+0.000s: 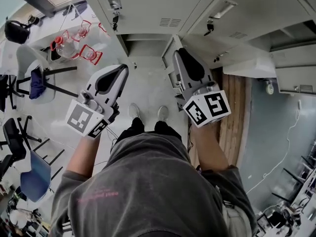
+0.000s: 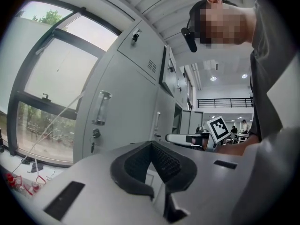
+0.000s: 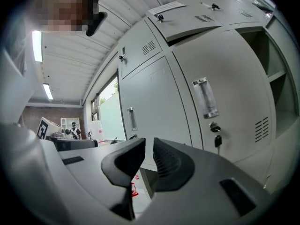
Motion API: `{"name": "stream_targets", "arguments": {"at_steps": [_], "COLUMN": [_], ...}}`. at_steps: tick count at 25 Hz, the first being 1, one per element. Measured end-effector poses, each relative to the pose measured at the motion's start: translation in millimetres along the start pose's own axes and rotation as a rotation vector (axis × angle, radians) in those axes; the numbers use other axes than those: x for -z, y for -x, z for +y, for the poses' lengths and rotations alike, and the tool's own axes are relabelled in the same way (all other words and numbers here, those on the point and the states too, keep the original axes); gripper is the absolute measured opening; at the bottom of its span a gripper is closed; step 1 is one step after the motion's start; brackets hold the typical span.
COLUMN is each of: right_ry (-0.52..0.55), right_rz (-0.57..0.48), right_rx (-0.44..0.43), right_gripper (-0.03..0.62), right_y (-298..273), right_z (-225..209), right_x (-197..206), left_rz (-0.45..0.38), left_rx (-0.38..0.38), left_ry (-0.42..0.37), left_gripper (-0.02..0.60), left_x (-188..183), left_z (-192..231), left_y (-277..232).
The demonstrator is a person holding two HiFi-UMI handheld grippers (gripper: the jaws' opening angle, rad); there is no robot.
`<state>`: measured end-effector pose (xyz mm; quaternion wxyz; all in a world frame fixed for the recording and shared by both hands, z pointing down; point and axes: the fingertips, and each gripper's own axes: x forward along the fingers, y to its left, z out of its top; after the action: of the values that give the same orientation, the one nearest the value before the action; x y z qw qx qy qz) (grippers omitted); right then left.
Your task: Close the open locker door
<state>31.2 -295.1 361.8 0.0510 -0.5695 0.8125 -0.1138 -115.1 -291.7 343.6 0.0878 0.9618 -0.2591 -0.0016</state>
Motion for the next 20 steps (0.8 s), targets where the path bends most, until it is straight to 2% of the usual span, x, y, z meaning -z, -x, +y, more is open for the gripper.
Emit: {"name": "stream_targets", "arguments": {"at_steps": [6, 11, 20], "right_ry": [-0.004, -0.029, -0.07], "right_rz": [0.03, 0.091, 0.171], "right_rx": [0.027, 0.056, 0.085], "right_gripper": [0.057, 0.091, 0.107], "right_y": [37, 67, 106], "right_z": [-33, -59, -92], "right_x": [16, 46, 93], "left_rz": [0.027, 0.052, 0.106], "left_rx": [0.063, 0.111, 0.135], "left_ry": [0.001, 0.001, 0.019], "left_gripper": [0.015, 0.015, 0.015], "left_x": [20, 39, 74], "left_z": [-35, -63, -95], "left_y": [-36, -60, -87]}}
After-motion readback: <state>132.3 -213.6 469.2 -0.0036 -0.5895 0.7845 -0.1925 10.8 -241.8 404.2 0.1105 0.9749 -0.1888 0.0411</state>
